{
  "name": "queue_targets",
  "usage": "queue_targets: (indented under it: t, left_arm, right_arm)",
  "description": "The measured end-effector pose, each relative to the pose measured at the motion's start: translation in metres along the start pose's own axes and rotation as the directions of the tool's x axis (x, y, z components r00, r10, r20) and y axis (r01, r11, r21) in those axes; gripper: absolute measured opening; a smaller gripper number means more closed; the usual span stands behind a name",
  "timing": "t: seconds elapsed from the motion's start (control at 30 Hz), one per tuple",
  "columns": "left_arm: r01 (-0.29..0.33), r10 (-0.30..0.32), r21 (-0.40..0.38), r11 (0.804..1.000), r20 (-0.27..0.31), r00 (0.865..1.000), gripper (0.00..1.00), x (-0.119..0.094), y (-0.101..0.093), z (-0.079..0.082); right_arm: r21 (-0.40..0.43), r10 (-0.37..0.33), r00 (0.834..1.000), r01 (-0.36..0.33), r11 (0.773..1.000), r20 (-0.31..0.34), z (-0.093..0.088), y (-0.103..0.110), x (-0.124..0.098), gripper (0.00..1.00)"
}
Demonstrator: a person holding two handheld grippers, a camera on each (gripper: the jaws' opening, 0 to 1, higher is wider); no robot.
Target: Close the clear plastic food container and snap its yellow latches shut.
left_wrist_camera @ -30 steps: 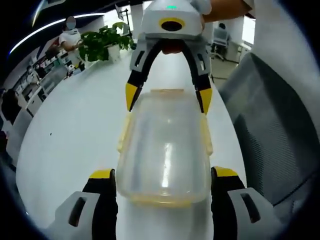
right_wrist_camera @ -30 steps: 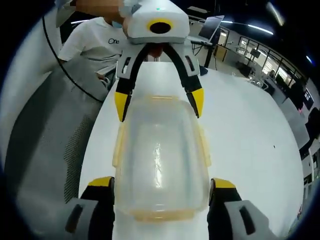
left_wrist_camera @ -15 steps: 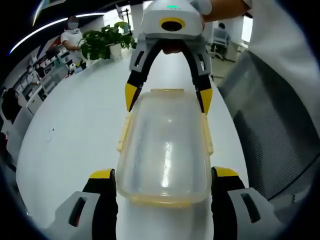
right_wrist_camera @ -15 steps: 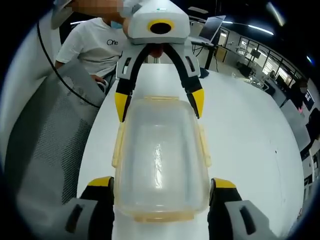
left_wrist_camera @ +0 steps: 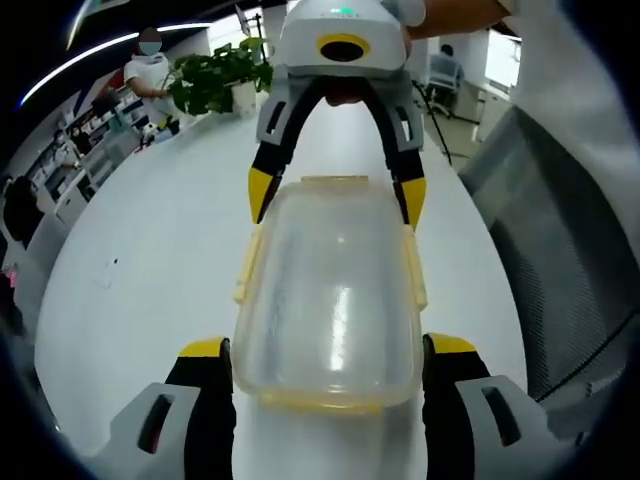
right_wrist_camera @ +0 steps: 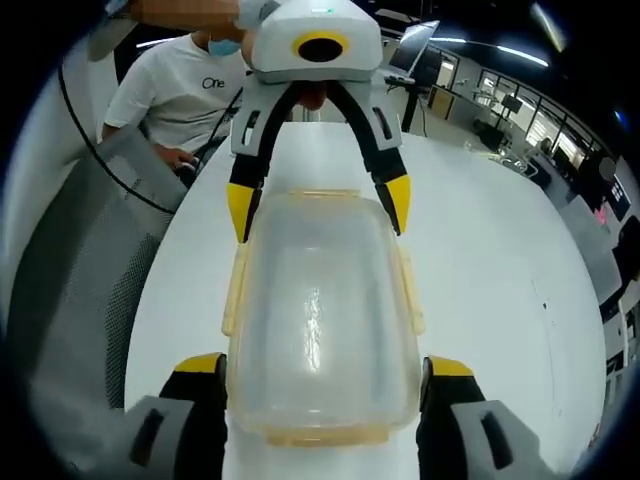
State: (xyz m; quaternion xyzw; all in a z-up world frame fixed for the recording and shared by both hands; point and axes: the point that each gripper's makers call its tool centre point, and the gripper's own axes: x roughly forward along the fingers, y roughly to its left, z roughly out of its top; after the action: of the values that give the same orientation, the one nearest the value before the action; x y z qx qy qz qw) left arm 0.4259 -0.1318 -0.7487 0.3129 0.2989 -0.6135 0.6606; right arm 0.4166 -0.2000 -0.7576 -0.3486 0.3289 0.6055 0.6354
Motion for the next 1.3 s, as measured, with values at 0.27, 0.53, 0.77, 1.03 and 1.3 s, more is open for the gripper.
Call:
queue_targets:
  t: [0.27, 0.53, 0.77, 1.03, 1.3]
  left_arm:
    - [0.003, -0.003, 0.002, 1.0, -0.01, 1.0, 0.75, 0.003, 0.025, 0.001]
    - [0.007, -0.006, 0.006, 1.0, -0.022, 1.0, 0.75, 0.005, 0.049, 0.002]
    - [0.008, -0.007, 0.007, 1.0, -0.016, 1.0, 0.75, 0.005, 0.05, 0.002]
    - [-0.003, 0.003, 0.002, 1.0, -0.018, 1.0, 0.75, 0.005, 0.051, 0.003]
    - [0.008, -0.008, -0.006, 1.0, -0.03, 1.0, 1.0, 0.01, 0.041, 0.004]
  right_arm:
    - [-0.001, 0.012, 1.0, -0.012, 1.0, 0.004, -0.001, -0.025, 0.004, 0.8]
    - [0.004, 0.012, 1.0, -0.012, 1.0, 0.002, -0.001, -0.047, 0.007, 0.81]
    - [0.003, 0.011, 1.0, -0.011, 1.0, 0.003, -0.002, -0.049, 0.007, 0.82]
    - [-0.016, 0.008, 1.0, -0.008, 1.0, -0.008, -0.003, -0.051, 0.006, 0.82]
    - [0.071, 0.018, 1.0, -0.017, 0.997, -0.014, -0.005, -0.044, 0.004, 0.99]
